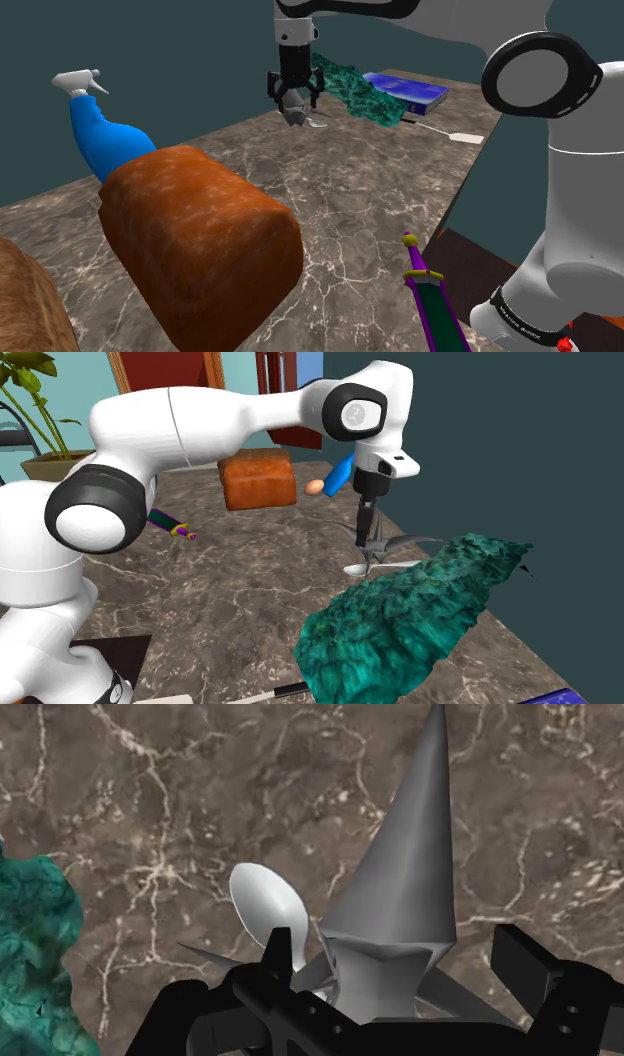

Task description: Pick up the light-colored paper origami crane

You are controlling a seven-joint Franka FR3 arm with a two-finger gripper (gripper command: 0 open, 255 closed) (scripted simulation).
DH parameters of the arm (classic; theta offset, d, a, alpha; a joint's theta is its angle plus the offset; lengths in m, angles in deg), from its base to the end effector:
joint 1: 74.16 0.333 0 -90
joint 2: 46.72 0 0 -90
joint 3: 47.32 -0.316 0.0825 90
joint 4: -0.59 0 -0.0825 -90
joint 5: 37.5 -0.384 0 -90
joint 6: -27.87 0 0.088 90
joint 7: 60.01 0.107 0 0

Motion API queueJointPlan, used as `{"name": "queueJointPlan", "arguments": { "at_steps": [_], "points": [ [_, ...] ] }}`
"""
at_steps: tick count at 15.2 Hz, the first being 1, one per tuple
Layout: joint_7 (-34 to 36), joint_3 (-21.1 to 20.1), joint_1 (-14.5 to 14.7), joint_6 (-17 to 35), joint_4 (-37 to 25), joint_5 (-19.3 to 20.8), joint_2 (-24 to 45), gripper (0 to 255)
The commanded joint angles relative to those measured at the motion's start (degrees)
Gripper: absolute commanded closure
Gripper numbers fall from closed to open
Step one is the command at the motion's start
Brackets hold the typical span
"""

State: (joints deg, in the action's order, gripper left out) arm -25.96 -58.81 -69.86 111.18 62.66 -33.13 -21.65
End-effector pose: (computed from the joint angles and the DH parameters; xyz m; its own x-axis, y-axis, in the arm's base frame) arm 0.6524 0.1410 0.5771 0.9407 -0.3349 -0.0538 -0.3339 -0.9422 0.0263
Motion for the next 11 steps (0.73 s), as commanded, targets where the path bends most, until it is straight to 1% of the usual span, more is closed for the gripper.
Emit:
{"name": "queueJointPlan", "arguments": {
  "at_steps": [1,2,4,5,11],
  "points": [
    [-0.01,-0.01,-0.3,2.29,3.29,-0.19,-1.05,0],
    [-0.02,-0.01,-0.45,3.79,5.28,-0.28,-1.53,0],
    [-0.02,-0.01,-0.45,3.8,5.3,-0.28,-1.54,0],
    [-0.02,-0.01,-0.45,3.82,5.32,-0.29,-1.55,255],
    [0.02,-0.02,-0.43,3.82,5.39,-0.29,-1.61,255]
  ]
}}
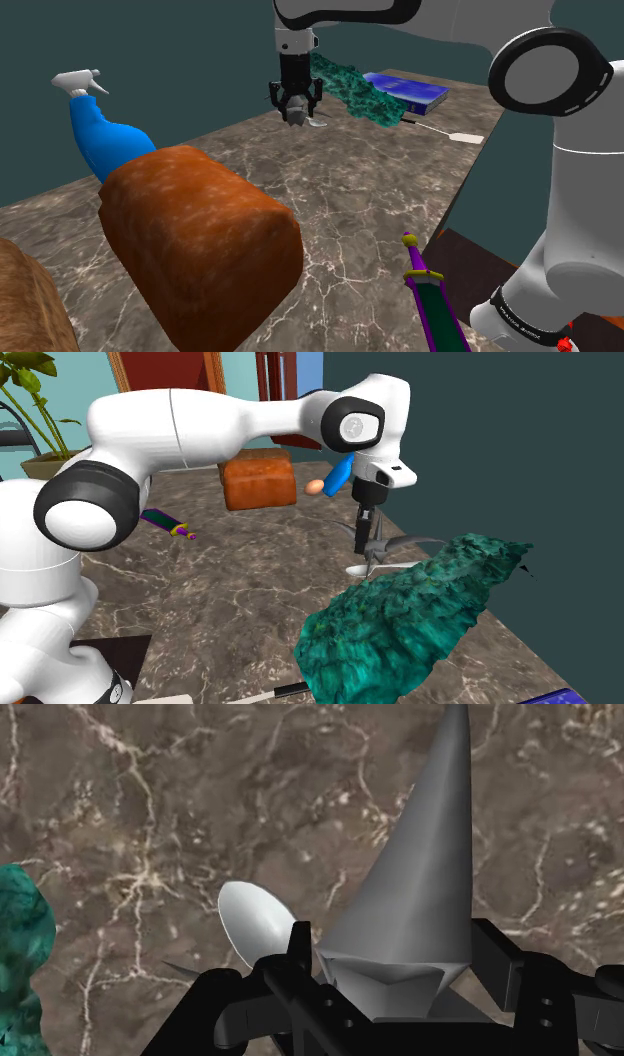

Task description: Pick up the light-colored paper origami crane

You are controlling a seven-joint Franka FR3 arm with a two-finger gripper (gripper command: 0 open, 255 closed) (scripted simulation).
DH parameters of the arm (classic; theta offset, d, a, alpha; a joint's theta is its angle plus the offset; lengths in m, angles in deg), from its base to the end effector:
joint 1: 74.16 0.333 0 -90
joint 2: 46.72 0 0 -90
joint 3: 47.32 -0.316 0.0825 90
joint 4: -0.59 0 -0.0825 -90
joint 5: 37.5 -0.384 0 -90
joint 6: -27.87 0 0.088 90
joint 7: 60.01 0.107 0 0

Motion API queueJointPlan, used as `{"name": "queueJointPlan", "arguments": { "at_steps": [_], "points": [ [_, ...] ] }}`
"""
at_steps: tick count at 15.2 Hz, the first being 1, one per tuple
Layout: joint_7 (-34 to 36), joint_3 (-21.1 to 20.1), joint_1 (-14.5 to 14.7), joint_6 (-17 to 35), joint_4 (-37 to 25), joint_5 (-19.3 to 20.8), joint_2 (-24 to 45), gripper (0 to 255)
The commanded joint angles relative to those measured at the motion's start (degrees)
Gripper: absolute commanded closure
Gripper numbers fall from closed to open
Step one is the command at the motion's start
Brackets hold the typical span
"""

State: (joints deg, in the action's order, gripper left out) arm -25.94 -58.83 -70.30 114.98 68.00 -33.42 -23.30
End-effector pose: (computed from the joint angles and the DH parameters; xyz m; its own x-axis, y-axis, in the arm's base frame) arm 0.6511 0.1410 0.5585 0.9406 -0.3353 -0.0522 -0.3344 -0.9421 0.0254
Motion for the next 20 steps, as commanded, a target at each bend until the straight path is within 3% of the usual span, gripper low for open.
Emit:
{"name": "queueJointPlan", "arguments": {
  "at_steps": [1,3,11,16,18,20],
  "points": [
    [0.0,0.01,0.0,0.02,0.04,0.0,0.04,255],
    [-0.03,0.02,-0.02,-0.01,-0.06,0.01,0.11,255],
    [0.01,0.04,1.04,-8.38,-11.95,0.68,3.65,255],
    [-0.05,0.22,2.41,-15.59,-23.93,1.57,8.4,255],
    [-0.25,0.52,3.65,-20.49,-33.22,2.31,12.74,255],
    [-0.3,0.62,3.84,-21.1,-34.45,2.37,13.35,255]
  ]
}}
